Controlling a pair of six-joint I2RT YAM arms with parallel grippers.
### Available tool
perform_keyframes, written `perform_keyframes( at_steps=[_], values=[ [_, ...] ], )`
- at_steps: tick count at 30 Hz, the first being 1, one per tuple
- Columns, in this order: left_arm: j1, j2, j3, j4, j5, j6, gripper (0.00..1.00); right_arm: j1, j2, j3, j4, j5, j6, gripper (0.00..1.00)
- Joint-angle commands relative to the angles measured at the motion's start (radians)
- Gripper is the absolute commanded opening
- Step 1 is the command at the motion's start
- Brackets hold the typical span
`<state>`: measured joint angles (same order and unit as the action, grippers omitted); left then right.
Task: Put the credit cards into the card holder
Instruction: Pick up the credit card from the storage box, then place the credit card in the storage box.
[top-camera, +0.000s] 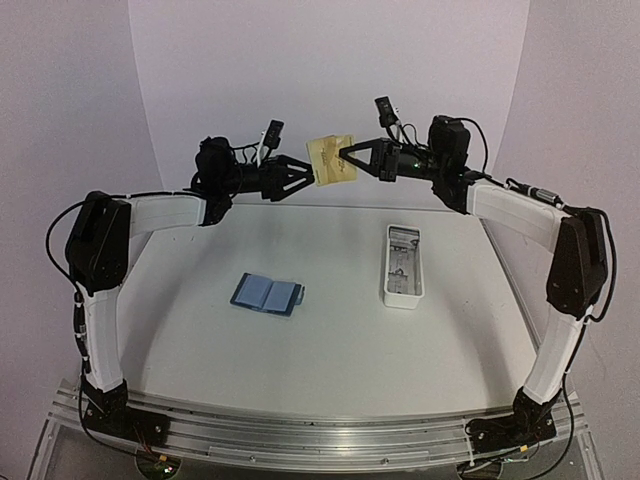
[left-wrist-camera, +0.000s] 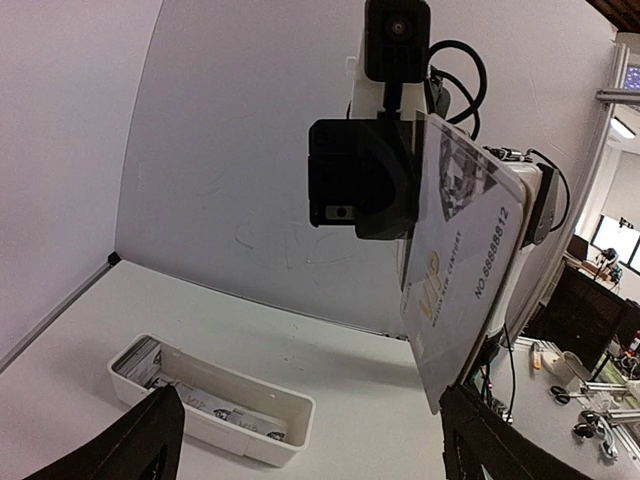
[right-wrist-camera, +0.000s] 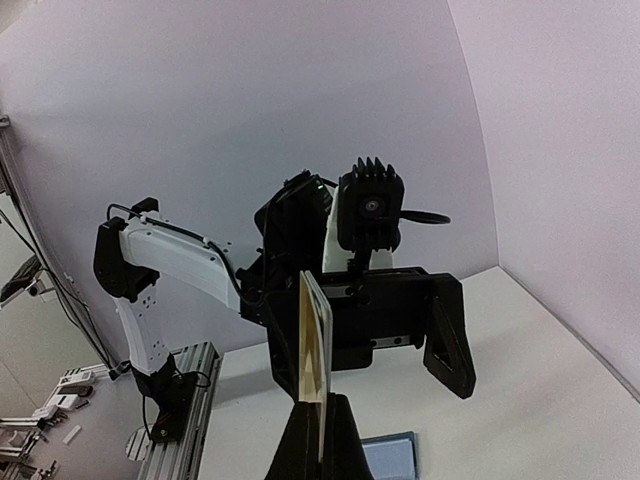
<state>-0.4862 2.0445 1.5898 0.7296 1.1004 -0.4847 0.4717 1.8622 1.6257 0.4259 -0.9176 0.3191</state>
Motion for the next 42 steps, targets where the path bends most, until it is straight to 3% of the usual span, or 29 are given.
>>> perform_keyframes(
  at_steps=[1,14,18,21,23,27,30,32,36,38,42],
  values=[
    [-0.020,-0.008,0.023,0.111,0.045,-0.046,0.88,0.002,0.006,-0.006,0.047,-0.007,0.003,0.00],
    [-0.024,-0.012,0.023,0.148,0.060,-0.065,0.88,0.007,0.016,-0.001,0.048,-0.002,-0.006,0.00],
    [-0.028,0.011,0.083,0.133,0.030,-0.086,0.67,0.014,0.029,0.006,0.048,-0.001,0.000,0.00],
    [-0.030,0.005,0.069,0.144,0.043,-0.098,0.39,0.015,0.030,0.004,0.049,0.005,-0.003,0.00],
    [-0.028,-0.002,0.057,0.146,0.049,-0.100,0.29,0.015,0.026,0.000,0.049,0.006,-0.006,0.00],
    [-0.033,-0.004,0.053,0.166,0.076,-0.117,0.25,0.016,0.036,0.003,0.051,0.007,0.000,0.00],
    [-0.036,-0.003,0.051,0.174,0.086,-0.124,0.12,0.017,0.044,0.011,0.050,0.003,0.002,0.00],
    [-0.036,-0.004,0.049,0.182,0.092,-0.131,0.08,0.017,0.045,0.011,0.051,0.004,-0.001,0.00],
    [-0.045,-0.005,0.050,0.192,0.110,-0.136,0.08,0.019,0.048,0.004,0.051,0.006,0.001,0.00],
    [-0.046,-0.003,0.049,0.198,0.112,-0.143,0.01,0.019,0.051,0.004,0.052,0.006,0.001,0.00],
    [-0.045,-0.006,0.041,0.205,0.108,-0.152,0.00,0.019,0.045,-0.003,0.050,0.009,-0.004,0.00]
  ],
)
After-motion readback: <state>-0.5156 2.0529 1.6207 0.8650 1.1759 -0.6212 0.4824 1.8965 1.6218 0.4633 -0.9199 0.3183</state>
